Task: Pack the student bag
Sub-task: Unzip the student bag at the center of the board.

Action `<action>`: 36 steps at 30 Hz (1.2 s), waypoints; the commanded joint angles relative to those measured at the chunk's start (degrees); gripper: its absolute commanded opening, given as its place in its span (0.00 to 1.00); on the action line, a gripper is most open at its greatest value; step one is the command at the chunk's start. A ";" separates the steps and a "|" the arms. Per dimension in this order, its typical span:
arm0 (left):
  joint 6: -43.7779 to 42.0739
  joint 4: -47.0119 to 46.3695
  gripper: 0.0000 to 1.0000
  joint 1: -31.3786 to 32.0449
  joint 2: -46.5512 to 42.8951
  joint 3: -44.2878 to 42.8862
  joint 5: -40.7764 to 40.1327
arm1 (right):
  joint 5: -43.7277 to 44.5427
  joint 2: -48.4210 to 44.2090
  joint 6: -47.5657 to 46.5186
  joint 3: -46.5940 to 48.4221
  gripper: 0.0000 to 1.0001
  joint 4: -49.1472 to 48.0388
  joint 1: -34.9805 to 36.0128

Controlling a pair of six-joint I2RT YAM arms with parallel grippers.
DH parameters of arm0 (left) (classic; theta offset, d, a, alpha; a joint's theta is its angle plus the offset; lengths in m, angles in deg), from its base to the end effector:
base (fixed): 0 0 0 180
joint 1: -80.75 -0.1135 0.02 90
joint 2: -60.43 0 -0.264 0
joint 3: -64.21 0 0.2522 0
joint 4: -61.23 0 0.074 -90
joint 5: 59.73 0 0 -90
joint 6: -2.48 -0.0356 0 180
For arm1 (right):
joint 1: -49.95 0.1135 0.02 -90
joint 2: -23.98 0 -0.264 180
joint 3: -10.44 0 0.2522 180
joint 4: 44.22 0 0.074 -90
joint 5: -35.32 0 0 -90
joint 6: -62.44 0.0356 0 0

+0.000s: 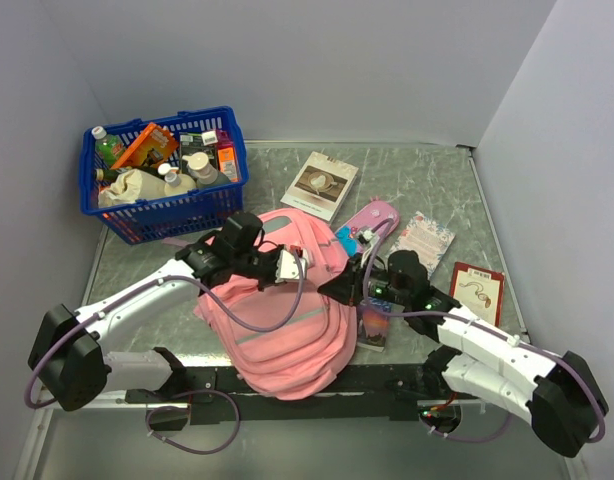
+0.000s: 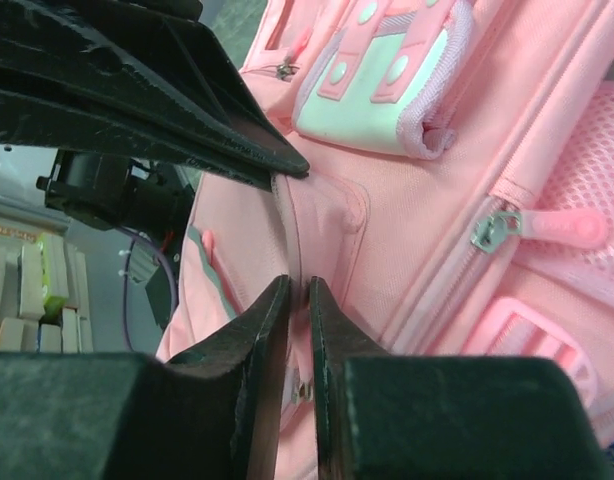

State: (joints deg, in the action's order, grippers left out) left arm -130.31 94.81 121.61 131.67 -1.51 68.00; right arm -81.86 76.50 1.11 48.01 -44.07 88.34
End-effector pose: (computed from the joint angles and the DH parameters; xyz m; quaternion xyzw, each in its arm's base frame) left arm 0.1865 -0.1901 0.2748 0.6733 0.5441 -0.2851 0.4115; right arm 0.1506 0.1401 0.2304 -0.2077 0.7568 0.4820 0.3897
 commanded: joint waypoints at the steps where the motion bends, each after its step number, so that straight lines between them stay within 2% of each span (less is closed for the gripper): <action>1: -1.07 0.58 0.01 -1.49 -3.04 0.20 -3.55 | 1.43 -1.98 -1.77 -2.02 0.21 8.07 -2.79; 2: -1.16 0.58 0.01 -1.49 -3.04 0.28 -3.55 | 1.08 -1.89 -1.86 -1.93 0.26 8.07 -2.97; 7: -0.81 0.49 0.01 -1.31 -3.13 0.72 -3.90 | 0.11 -0.75 -2.39 -0.44 0.26 7.98 -3.85; 16: 0.33 -2.84 0.01 -1.05 -3.30 2.13 -5.56 | -1.12 0.66 -2.82 0.09 0.11 7.80 -3.94; 18: 3.82 -5.30 0.01 -1.05 -3.04 2.92 -8.89 | -0.86 0.14 -3.87 0.09 0.06 9.64 -4.03; 22: 9.73 -9.53 0.01 -1.05 -1.46 3.10 -13.91 | 1.16 -2.32 -6.42 0.44 0.05 14.73 -3.85; 25: 15.08 -5.86 0.01 -1.05 2.04 0.38 -15.32 | 2.47 -3.20 -7.31 1.32 0.04 16.76 -3.76; 28: 16.24 -2.59 0.01 -1.22 3.90 -3.05 -15.41 | 5.71 -2.94 -8.27 2.90 0.02 18.70 -2.80; 29: 15.46 -1.72 0.01 -1.31 3.90 -3.58 -14.89 | 7.13 -2.59 -9.41 4.30 0.05 19.75 -2.27; 30: 14.84 -1.27 0.01 -1.31 3.73 -3.58 -13.75 | 8.45 -1.81 -10.55 5.09 0.15 21.50 -1.83; 31: 14.23 -1.18 0.01 -1.31 3.21 -3.49 -13.31 | 11.76 -1.54 -12.47 5.89 0.36 22.56 -0.79; 33: 13.17 -0.83 0.01 -1.31 2.68 -2.79 -12.17 | 13.55 -1.27 -13.89 7.12 0.52 22.23 -0.25; 34: 12.82 -0.39 0.01 -1.31 2.33 -2.79 -11.81 | 15.04 -1.45 -14.51 7.21 0.72 22.31 1.14; 36: 11.76 1.36 0.01 -1.31 1.88 -2.79 -11.46 | 21.10 -2.49 -17.31 8.70 0.89 23.18 3.69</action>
State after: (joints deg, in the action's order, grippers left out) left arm -117.30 94.43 120.56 135.85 -2.08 55.02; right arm -71.04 75.14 -10.02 52.56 -22.52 88.25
